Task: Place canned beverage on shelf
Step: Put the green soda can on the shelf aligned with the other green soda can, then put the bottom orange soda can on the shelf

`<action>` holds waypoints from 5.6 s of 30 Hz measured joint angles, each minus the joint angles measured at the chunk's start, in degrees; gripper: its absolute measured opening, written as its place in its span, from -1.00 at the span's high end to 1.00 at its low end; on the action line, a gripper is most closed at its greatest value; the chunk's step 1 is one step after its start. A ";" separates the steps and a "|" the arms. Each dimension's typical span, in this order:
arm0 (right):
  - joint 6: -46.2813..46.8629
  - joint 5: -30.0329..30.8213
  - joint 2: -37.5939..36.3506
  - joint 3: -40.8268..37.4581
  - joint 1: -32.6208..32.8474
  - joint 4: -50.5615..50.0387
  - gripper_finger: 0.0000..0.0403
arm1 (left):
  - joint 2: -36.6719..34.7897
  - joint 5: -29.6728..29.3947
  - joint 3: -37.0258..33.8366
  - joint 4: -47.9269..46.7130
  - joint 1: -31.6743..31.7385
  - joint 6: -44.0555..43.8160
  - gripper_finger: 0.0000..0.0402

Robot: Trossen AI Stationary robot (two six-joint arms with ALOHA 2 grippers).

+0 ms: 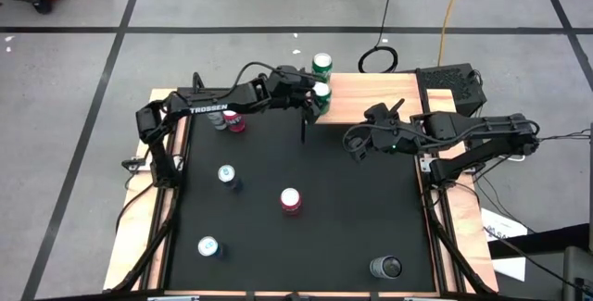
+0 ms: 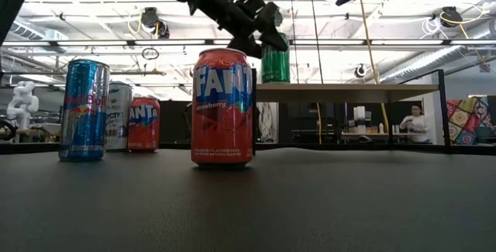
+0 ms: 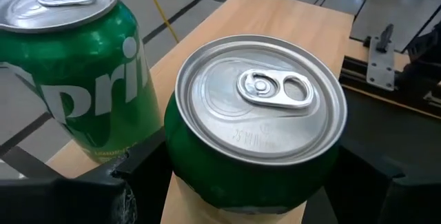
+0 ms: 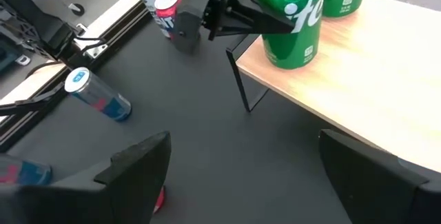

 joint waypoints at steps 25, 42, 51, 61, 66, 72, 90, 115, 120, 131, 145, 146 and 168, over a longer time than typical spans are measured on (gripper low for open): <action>1.97 3.06 0.36 0.00 0.00 0.00 -0.76 | -1.53 1.42 -0.35 -2.27 1.40 0.86 -0.96; 1.62 2.92 2.67 0.02 -0.11 0.98 -0.76 | -6.91 -4.24 -0.26 -15.60 2.00 3.94 -0.64; 2.23 2.88 2.73 0.02 0.02 1.83 -0.76 | -3.98 -4.73 -0.28 -11.38 3.17 0.31 -0.14; 1.99 2.64 2.68 0.02 0.04 2.07 -0.76 | -4.56 -3.61 -0.28 -13.35 3.13 -0.28 -0.10; 0.28 -1.52 1.87 0.02 0.48 0.46 -0.76 | -8.42 -3.77 -0.28 -19.56 3.37 -0.30 -0.10; -15.39 -19.68 1.84 0.02 2.88 5.93 -0.76 | -15.07 -4.04 -0.94 -20.30 1.66 -0.56 -0.10; -7.09 -19.72 9.98 0.02 22.85 8.46 -0.76 | -32.20 -16.38 -14.97 -13.72 -26.60 -15.42 -0.10; -24.32 -12.48 29.53 0.02 13.02 35.98 -0.76 | -32.28 -40.16 -14.97 -42.71 -51.12 -52.70 -0.10; -30.84 -12.82 32.91 0.02 9.83 36.06 -0.78 | -32.28 -39.42 -14.97 -45.51 -51.01 -50.34 -0.10; -32.73 -21.07 35.41 0.02 6.17 35.69 -0.87 | -32.46 -37.61 -14.97 -47.15 -51.01 -45.38 -0.10; -27.76 -22.79 39.98 0.02 5.84 37.70 -0.55 | -32.48 -36.51 -16.63 -48.31 -50.29 -45.77 -0.10; -27.67 -22.78 39.98 -0.01 5.84 38.16 -0.49 | -32.50 -36.51 -16.93 -48.27 -50.29 -46.14 -0.11; -23.67 -19.28 21.44 -0.04 5.20 38.18 -0.40 | -32.93 -24.52 -28.65 -18.18 -44.05 -33.65 -0.82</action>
